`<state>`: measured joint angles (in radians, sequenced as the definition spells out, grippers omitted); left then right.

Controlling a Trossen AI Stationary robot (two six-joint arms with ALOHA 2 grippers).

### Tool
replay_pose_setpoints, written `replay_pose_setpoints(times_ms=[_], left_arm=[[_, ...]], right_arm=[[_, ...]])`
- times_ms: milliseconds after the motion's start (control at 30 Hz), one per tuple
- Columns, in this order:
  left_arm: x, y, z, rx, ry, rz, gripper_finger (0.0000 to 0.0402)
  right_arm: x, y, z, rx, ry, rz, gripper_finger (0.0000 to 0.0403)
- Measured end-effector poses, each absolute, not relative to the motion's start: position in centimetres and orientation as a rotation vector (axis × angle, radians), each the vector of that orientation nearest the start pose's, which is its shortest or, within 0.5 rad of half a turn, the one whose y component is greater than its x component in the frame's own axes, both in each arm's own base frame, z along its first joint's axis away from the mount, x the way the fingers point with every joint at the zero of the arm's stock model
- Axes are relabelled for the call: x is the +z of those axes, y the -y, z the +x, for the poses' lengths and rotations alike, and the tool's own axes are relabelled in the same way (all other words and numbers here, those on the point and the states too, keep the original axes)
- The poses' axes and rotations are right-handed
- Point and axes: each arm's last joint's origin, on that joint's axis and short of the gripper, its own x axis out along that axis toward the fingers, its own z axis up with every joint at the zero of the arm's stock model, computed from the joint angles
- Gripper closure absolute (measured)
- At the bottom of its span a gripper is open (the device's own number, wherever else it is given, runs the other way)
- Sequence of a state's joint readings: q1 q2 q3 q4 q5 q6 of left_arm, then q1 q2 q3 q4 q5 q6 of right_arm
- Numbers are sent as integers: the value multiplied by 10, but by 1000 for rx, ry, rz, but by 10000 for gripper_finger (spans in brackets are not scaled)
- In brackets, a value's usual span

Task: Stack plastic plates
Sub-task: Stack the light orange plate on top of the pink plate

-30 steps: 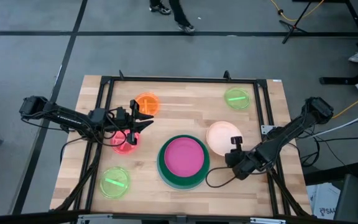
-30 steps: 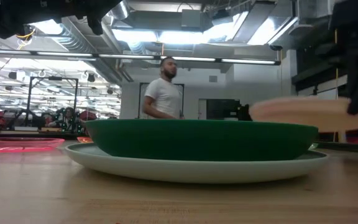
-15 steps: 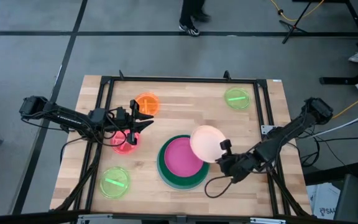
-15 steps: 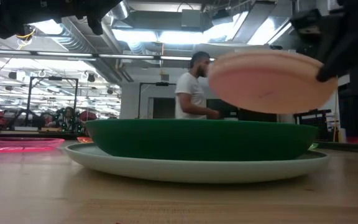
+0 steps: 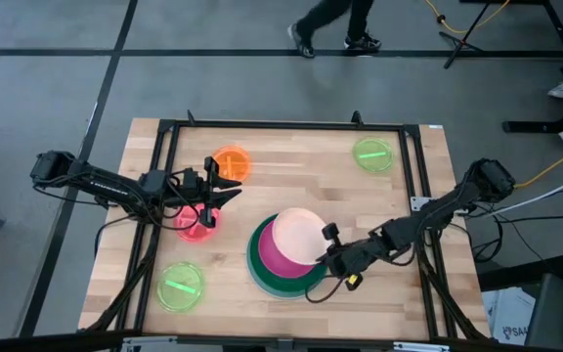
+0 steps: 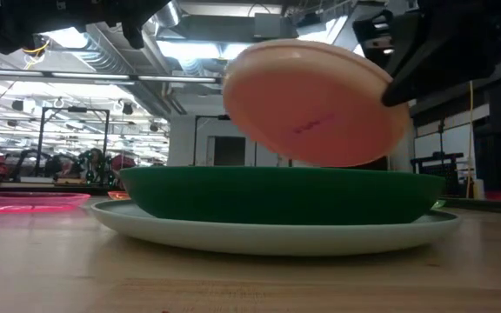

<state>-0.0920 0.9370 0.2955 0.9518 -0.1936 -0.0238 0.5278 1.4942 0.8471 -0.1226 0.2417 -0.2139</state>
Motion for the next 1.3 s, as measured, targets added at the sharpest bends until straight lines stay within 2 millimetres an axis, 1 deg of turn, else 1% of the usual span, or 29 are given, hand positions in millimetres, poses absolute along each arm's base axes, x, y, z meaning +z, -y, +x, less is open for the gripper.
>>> replay_pose_setpoints(times_ms=[167,267,433,567,767,933,1133,1200,1300], left_arm=[[247,12,187,97,309,-68,319],[247,12,187,97,308,-68,319],[247,12,187,97,308,-67,319],[247,12,187,97,308,-67,319],[247,12,187,97,308,-67,319],[247,12,187,97,308,-67,319],[247,12,187,97,308,-67,319],[247,12,187,97,308,-68,319],[247,12,187,97,308,-68,319]], right_arm=[[191,-153,275,402,-620,-507,398],[185,-155,280,410,-605,-504,398],[176,-148,286,393,-645,-492,398],[174,-142,290,419,-655,-456,398],[174,-141,290,409,-665,-411,398],[170,-139,287,401,-683,-416,398],[169,-139,287,400,-679,-414,397],[169,-139,287,401,-676,-413,393],[169,-139,287,396,-678,-406,370]])
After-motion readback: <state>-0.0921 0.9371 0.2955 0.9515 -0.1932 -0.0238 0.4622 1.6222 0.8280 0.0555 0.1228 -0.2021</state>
